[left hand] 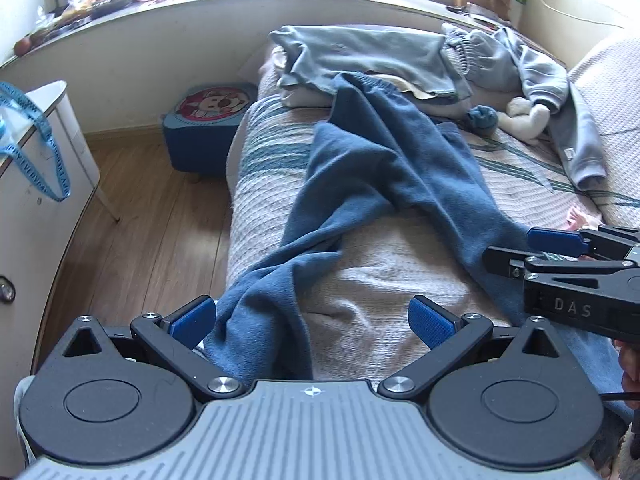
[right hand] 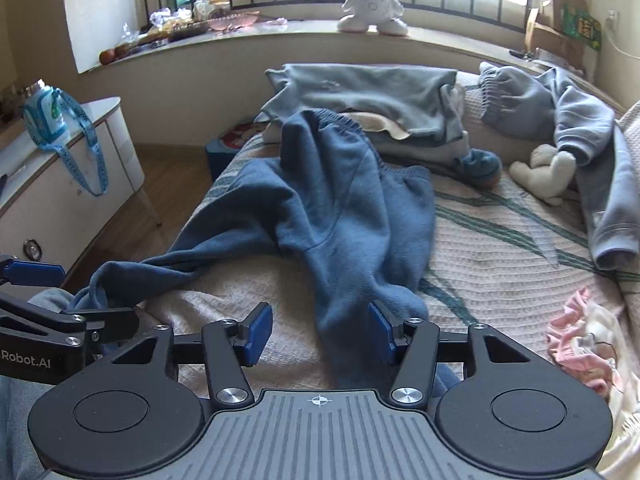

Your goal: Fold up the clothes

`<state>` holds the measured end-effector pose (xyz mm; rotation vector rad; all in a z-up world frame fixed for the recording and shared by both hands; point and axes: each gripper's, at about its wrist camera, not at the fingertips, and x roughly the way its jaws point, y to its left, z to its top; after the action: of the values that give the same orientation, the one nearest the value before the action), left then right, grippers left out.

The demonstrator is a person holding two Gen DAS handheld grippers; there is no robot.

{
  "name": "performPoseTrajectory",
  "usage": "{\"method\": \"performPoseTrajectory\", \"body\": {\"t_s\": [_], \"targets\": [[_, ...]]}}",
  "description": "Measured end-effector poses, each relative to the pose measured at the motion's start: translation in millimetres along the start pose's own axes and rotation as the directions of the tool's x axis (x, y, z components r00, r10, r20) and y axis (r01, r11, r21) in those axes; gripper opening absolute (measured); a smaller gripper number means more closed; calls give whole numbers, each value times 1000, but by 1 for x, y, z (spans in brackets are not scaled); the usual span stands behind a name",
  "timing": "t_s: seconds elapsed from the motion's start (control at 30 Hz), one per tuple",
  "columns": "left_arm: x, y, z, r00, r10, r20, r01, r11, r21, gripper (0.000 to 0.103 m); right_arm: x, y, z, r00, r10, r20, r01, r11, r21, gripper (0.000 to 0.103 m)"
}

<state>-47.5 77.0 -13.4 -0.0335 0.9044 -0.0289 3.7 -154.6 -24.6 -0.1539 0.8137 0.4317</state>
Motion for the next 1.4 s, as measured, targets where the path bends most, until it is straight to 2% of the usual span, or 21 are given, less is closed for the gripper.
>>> {"method": "performPoseTrajectory", "body": {"t_s": [0.43, 0.53, 1.4], "targets": [[14, 1, -3, 999, 18, -34, -18, 1000, -10, 103, 15, -3, -2, 999, 5, -45, -5, 1000, 5, 55], [14, 2, -4, 999, 22, -35, -23, 1000, -14, 103, 16, -4, -2, 999, 1, -44, -1, 1000, 10, 60], [15, 4, -3, 998, 46, -36, -47, 999, -20, 103, 19, -15, -2, 999, -22, -39, 23, 999, 38, 60]]}}
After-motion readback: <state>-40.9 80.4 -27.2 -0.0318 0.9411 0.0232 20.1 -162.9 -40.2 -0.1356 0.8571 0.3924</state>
